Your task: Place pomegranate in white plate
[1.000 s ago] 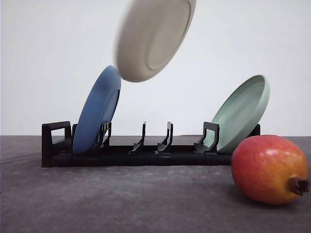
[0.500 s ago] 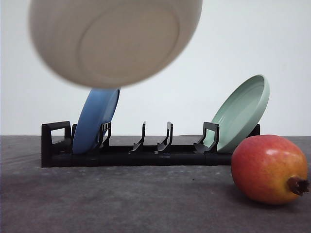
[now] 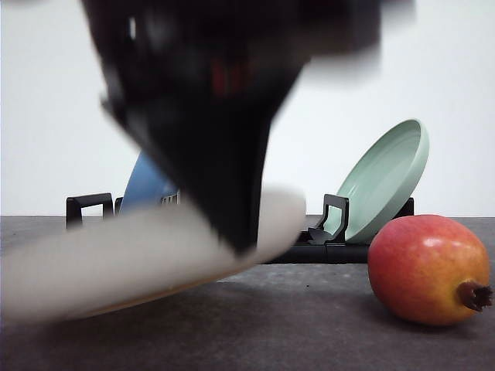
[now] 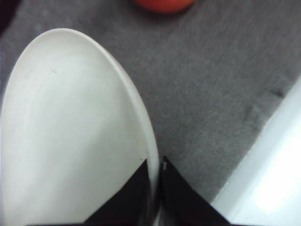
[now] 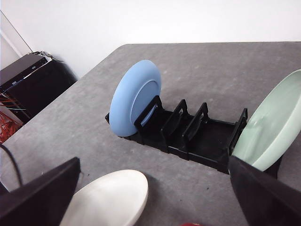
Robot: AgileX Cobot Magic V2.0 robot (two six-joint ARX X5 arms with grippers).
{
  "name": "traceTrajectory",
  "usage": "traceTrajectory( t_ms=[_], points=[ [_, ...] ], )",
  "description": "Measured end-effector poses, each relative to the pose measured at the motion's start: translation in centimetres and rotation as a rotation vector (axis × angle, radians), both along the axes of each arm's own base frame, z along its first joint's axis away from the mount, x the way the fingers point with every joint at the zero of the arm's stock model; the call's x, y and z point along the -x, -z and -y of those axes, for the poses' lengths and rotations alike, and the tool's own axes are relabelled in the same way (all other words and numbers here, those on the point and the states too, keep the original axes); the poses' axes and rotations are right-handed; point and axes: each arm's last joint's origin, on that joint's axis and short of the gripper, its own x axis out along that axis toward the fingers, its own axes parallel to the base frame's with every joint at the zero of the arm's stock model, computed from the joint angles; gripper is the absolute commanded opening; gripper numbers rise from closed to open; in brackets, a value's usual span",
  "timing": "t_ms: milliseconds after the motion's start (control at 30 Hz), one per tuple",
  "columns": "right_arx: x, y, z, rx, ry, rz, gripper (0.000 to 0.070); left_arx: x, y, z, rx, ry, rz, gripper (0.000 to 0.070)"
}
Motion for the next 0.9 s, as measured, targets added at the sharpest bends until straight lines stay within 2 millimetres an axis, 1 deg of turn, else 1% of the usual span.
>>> traceTrajectory(
  t_ms=[200, 300, 367, 433, 533, 633, 767, 833, 900],
  points=[
    [0.0, 0.0, 0.0, -0.002, 0.001, -0.003, 0.0643, -0.3, 3.3, 1.3, -0.074, -0.006, -0.01, 0.0001],
    [0.0, 0.0, 0.0, -0.002, 0.001, -0.007, 0.0643, -0.2, 4.6, 1.7, -0.113, -0.004, -0.017, 0.0002],
    [0.0, 0.1, 0.0, -0.002, 0.001, -0.012, 0.0643, -0.3, 5.2, 1.9, -0.132, -0.011, -0.015, 0.0016],
    [0.1, 0.1, 0.0, -0.002, 0.001, -0.017, 0.0643, -0.2, 5.2, 1.9, -0.13, -0.016, -0.019, 0.0087],
    [0.1, 0.2, 0.0, -0.002, 0.001, -0.028, 0.0643, -0.3, 5.2, 1.8, -0.129, -0.025, -0.014, 0.0242],
    [0.1, 0.2, 0.0, -0.002, 0.001, -0.03, 0.0643, -0.4, 5.1, 1.8, -0.127, -0.042, 0.008, 0.0364],
    [0.1, 0.2, 0.0, -0.002, 0.001, -0.03, 0.0643, -0.3, 4.3, 1.6, -0.098, -0.053, 0.017, 0.0523],
    [0.1, 0.2, 0.0, -0.002, 0.001, -0.03, 0.0643, -0.3, 3.4, 1.4, -0.07, -0.063, 0.019, 0.0581],
    [0.1, 0.2, 0.0, -0.002, 0.001, -0.03, 0.0643, -0.2, 2.4, 1.1, -0.033, -0.076, 0.021, 0.06]
  ],
)
